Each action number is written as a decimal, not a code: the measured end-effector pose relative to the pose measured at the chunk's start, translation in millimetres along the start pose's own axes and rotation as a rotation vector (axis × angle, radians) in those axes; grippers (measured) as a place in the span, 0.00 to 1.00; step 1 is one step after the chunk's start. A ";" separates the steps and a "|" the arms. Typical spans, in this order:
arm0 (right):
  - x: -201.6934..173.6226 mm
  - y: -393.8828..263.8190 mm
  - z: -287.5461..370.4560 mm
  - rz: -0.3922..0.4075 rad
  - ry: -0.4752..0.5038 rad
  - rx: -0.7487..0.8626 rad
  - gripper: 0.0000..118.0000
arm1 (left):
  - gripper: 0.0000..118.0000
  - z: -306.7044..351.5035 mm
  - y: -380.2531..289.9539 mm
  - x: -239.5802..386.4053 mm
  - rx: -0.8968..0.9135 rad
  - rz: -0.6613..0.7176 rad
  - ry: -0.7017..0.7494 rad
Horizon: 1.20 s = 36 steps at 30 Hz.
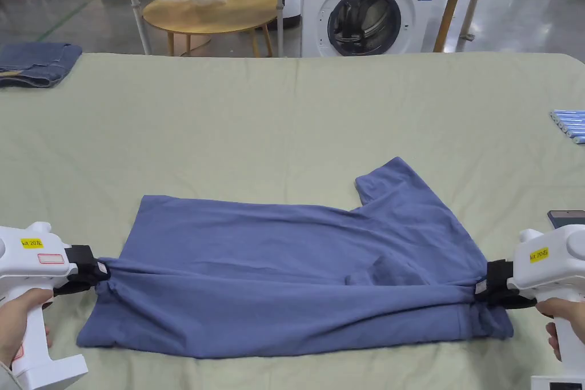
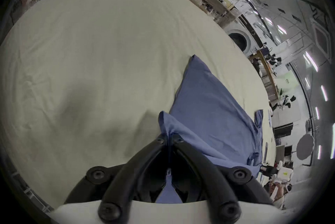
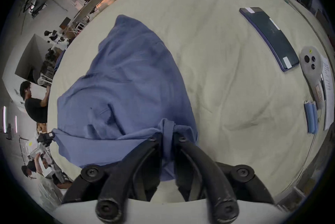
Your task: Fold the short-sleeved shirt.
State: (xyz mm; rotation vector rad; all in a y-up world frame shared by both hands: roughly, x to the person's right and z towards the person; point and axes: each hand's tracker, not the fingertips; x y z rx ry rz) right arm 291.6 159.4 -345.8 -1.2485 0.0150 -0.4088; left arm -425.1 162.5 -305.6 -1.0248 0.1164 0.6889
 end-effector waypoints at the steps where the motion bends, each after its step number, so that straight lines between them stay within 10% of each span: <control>1: 0.7 -0.6 1.8 -0.015 -0.013 0.008 0.32 | 0.16 1.0 -0.7 -0.2 -0.008 0.004 -0.006; 3: 0.7 -4.9 15.6 -0.019 -0.021 0.071 0.68 | 0.80 10.7 -0.3 3.7 0.043 -0.002 -0.009; 7: -5.4 -25.0 73.8 0.018 0.009 0.239 0.74 | 0.89 55.7 -1.7 22.0 0.206 -0.091 -0.049; 9: -7.8 -39.8 100.2 0.045 0.023 0.332 0.72 | 0.79 85.2 -20.2 41.9 0.230 -0.157 -0.090; 10: -9.3 -46.8 109.3 0.056 0.025 0.352 0.62 | 0.57 95.3 -26.7 47.0 0.239 -0.185 -0.118; 11: 6.4 -36.9 99.4 0.077 0.065 0.350 0.31 | 0.33 104.3 -34.1 51.3 0.252 -0.214 -0.151; 12: 7.0 -44.8 104.7 0.120 0.114 0.366 0.31 | 0.20 102.4 -31.4 45.2 0.248 -0.241 -0.175; 13: 4.2 -52.2 108.3 0.147 0.123 0.386 0.15 | 0.20 105.0 -36.6 48.3 0.248 -0.270 -0.179; 14: -0.4 -60.3 113.6 0.168 0.047 0.441 0.00 | 0.00 106.0 -44.7 50.7 0.253 -0.296 -0.135; 23: 2.0 -63.9 96.5 0.208 0.040 0.322 0.00 | 0.00 94.1 -60.9 53.8 0.185 -0.335 -0.131; 25: -0.4 -62.3 86.6 0.210 0.010 0.295 0.17 | 0.00 98.6 -75.3 65.8 0.168 -0.341 -0.122; 27: 4.8 -55.2 62.0 0.261 -0.020 0.255 0.80 | 0.00 95.6 -78.9 65.7 0.161 -0.345 -0.121; 28: 5.2 -52.3 48.9 0.288 -0.022 0.204 0.94 | 0.00 91.6 -73.6 60.6 0.153 -0.347 -0.118; 36: 9.8 -47.8 -7.4 0.191 -0.102 0.098 0.94 | 0.00 78.3 -70.4 55.0 0.125 -0.350 -0.106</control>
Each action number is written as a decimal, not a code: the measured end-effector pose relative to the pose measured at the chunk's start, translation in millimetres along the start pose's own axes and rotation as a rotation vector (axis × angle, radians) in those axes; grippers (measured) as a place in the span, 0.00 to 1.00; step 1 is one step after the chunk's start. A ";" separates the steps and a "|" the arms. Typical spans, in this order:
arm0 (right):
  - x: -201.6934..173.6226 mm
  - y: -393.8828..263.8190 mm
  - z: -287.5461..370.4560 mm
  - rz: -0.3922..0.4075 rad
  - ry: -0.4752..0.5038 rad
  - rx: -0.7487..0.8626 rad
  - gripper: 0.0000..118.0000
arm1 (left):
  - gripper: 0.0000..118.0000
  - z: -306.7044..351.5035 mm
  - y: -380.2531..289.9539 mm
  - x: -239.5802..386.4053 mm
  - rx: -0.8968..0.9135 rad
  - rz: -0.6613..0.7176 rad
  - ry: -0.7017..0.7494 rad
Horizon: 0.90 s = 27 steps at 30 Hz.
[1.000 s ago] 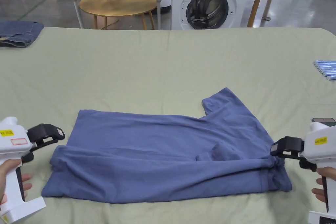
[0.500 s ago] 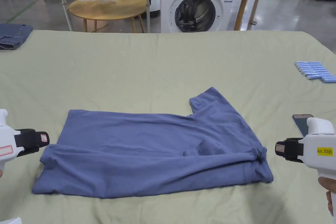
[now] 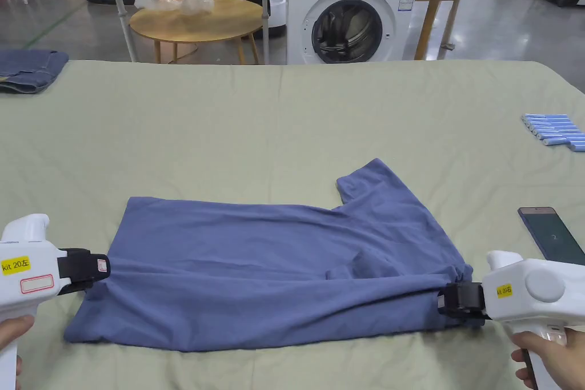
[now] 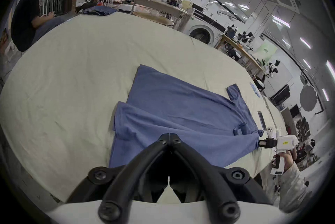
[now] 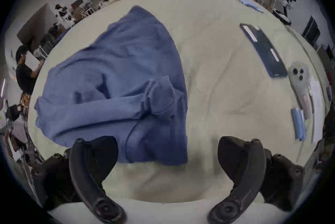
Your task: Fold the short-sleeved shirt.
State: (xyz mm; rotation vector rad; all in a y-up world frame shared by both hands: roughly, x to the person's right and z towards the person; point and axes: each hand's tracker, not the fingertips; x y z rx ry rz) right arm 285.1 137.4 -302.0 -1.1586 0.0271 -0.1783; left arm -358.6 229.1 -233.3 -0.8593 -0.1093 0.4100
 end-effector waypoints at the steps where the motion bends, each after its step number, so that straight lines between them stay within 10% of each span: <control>1: -0.9 1.8 -3.9 0.001 0.004 -0.003 0.89 | 0.00 -0.9 0.5 -1.4 -0.003 -0.001 -0.002; 5: -12.8 0.9 -13.1 0.081 -0.083 -0.040 0.08 | 0.00 -4.5 0.6 -2.5 -0.016 -0.002 0.002; 11: -22.9 -1.1 -8.7 0.097 -0.044 -0.029 0.05 | 0.01 -5.9 4.1 -11.7 -0.028 -0.016 0.106; 14: -21.6 -2.2 -7.8 0.073 -0.038 -0.033 0.05 | 0.81 -5.8 4.2 -13.7 0.033 -0.053 0.284; 15: -16.6 -3.0 -17.4 0.075 -0.034 -0.035 0.05 | 0.94 -10.4 3.4 -19.3 0.001 -0.063 0.286; 22: -15.9 -1.7 -18.7 0.069 -0.035 -0.042 0.05 | 0.92 -79.6 -40.1 -44.4 -0.278 -0.087 0.340; 27: -17.4 -4.4 -13.3 0.063 -0.036 -0.041 0.05 | 0.39 -79.1 -48.1 -25.2 -0.286 -0.101 0.388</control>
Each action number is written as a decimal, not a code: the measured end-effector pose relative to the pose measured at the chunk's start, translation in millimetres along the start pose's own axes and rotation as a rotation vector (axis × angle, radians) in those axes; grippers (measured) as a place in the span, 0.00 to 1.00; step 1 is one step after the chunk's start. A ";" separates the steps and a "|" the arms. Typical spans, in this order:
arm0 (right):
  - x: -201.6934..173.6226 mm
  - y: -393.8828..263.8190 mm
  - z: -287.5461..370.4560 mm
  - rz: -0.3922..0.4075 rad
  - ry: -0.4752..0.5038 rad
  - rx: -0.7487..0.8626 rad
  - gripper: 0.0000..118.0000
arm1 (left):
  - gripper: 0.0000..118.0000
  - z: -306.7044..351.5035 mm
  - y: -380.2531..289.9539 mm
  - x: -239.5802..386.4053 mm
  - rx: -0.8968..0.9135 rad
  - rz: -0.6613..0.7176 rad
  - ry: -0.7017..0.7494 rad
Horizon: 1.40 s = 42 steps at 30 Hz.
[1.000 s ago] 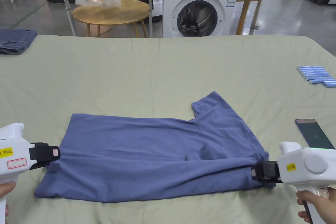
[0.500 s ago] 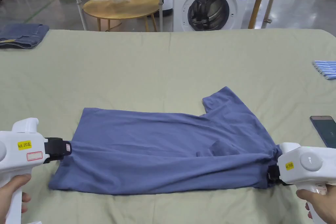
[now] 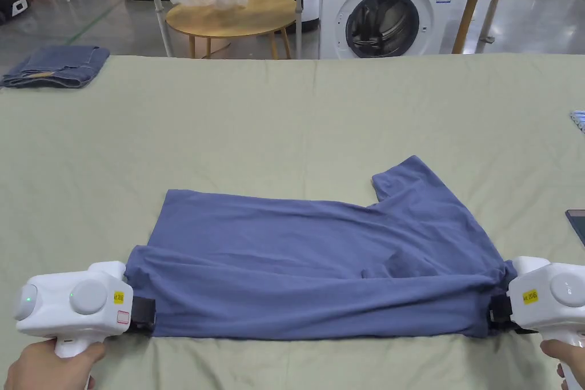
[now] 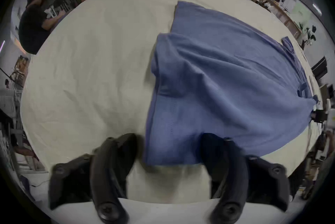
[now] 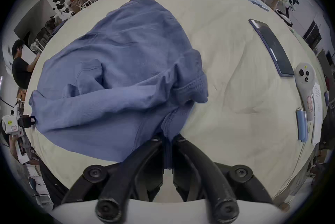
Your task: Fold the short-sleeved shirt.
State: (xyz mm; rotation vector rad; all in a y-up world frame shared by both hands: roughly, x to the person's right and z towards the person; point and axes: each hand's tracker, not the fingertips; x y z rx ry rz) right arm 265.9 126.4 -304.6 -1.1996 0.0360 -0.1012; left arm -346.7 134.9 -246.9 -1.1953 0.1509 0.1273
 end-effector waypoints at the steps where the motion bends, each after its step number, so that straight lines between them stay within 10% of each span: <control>1: -0.9 -0.8 1.3 0.001 -0.004 0.005 0.05 | 0.19 1.1 4.7 -1.7 0.002 -0.003 0.012; 2: -2.1 -2.1 2.8 0.007 -0.007 0.013 0.05 | 0.04 4.4 6.3 -1.2 0.020 -0.028 -0.001; 5: -11.0 -14.4 14.1 0.040 -0.022 0.029 0.05 | 0.02 6.6 8.2 4.6 0.012 -0.058 -0.009; 31: 44.5 -114.8 70.7 -0.006 0.056 0.028 0.11 | 0.02 68.9 -95.9 -35.0 -0.023 0.073 -0.261; 33: 40.2 -110.1 73.9 -0.016 -0.010 0.015 0.57 | 0.25 59.0 -93.5 -42.6 -0.033 0.083 -0.276; 35: 39.3 -105.9 89.5 0.017 -0.062 0.075 0.81 | 0.88 71.8 -87.5 -48.3 0.051 0.103 -0.296; 42: 27.2 -49.5 148.0 -0.059 0.135 0.267 0.81 | 0.95 137.0 -28.3 -29.6 0.255 -0.002 -0.265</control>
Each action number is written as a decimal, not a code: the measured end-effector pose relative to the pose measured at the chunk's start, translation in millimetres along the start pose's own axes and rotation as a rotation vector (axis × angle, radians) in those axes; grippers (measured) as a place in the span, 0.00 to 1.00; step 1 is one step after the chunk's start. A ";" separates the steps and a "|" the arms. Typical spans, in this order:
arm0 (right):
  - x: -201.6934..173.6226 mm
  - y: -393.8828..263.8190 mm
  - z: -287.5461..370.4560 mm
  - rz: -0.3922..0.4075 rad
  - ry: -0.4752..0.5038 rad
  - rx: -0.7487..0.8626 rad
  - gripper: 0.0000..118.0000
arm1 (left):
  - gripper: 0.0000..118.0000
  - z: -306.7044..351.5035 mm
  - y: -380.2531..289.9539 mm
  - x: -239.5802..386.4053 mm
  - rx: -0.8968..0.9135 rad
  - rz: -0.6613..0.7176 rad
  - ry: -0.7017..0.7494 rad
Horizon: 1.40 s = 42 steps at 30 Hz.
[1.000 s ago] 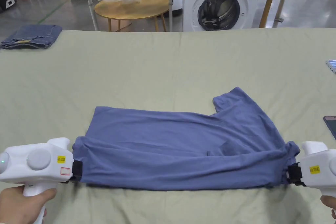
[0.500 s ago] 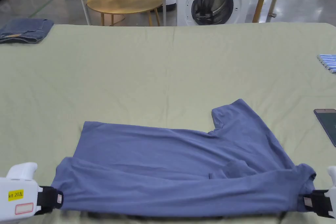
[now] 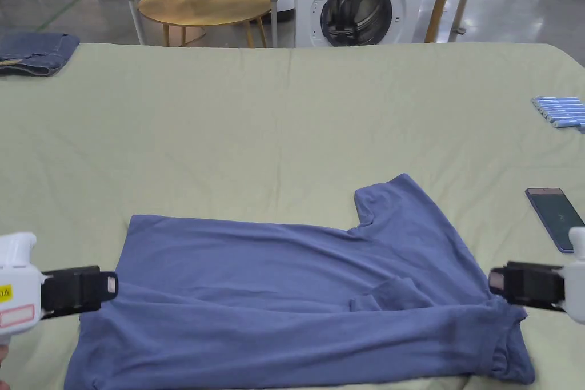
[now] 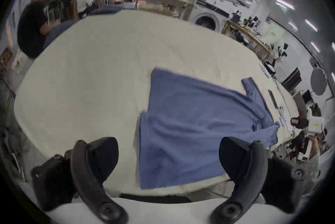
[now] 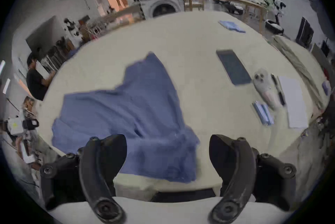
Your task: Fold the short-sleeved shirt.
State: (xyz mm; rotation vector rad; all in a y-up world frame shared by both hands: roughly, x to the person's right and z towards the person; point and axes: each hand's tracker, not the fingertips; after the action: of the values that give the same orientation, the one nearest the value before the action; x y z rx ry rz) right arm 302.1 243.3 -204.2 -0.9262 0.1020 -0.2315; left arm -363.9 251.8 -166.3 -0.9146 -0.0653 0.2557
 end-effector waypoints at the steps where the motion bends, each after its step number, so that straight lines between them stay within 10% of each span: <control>1: -3.3 6.5 -1.8 -0.011 0.022 -0.007 0.81 | 0.93 1.1 6.8 3.3 0.012 0.010 -0.019; 3: -18.9 12.9 -1.6 0.010 0.024 -0.018 0.62 | 0.62 -2.8 16.9 4.6 0.034 0.044 -0.077; 5: -24.6 18.4 -10.6 0.071 -0.022 0.003 0.00 | 0.00 -12.8 22.7 5.1 0.013 0.062 -0.074; 15: -32.9 66.8 -65.4 0.102 -0.020 -0.060 0.03 | 0.00 -41.3 15.6 20.5 -0.031 0.032 -0.066; 18: -28.3 94.6 -113.6 0.062 -0.042 -0.117 0.84 | 0.00 -50.0 15.8 24.4 -0.048 0.020 -0.072; 20: -19.8 106.5 -150.9 0.026 -0.062 -0.154 0.94 | 0.00 -52.8 15.0 29.1 -0.056 0.020 -0.077; 29: 3.8 112.6 -251.0 -0.069 -0.148 -0.358 0.93 | 0.00 -63.3 16.5 28.1 -0.092 0.036 -0.071; 31: -12.9 106.7 -238.0 0.059 -0.306 -0.350 0.71 | 0.00 -64.9 20.5 20.2 -0.096 0.041 -0.068; 33: -20.1 111.2 -231.3 0.056 -0.244 -0.338 0.45 | 0.00 -67.7 25.9 15.1 -0.099 0.039 -0.060; 35: -24.8 115.0 -214.5 0.100 -0.267 -0.291 0.00 | 0.00 -70.2 33.8 17.5 -0.097 0.039 -0.057; 39: -22.5 112.5 -211.2 0.062 -0.224 -0.312 0.00 | 0.00 -90.7 65.5 11.0 -0.086 0.049 -0.035; 40: -21.6 110.9 -211.8 0.048 -0.217 -0.314 0.00 | 0.17 -98.9 76.3 7.6 -0.080 0.061 -0.017; 42: -13.6 111.6 -220.7 0.030 -0.213 -0.317 0.00 | 0.93 -121.6 97.6 3.6 -0.073 0.055 0.041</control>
State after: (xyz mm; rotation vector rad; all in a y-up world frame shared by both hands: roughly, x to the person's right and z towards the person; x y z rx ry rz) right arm 265.0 139.1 -425.8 -1.2584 -0.0458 -0.0887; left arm -359.2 215.3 -317.9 -0.9946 -0.0115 0.2864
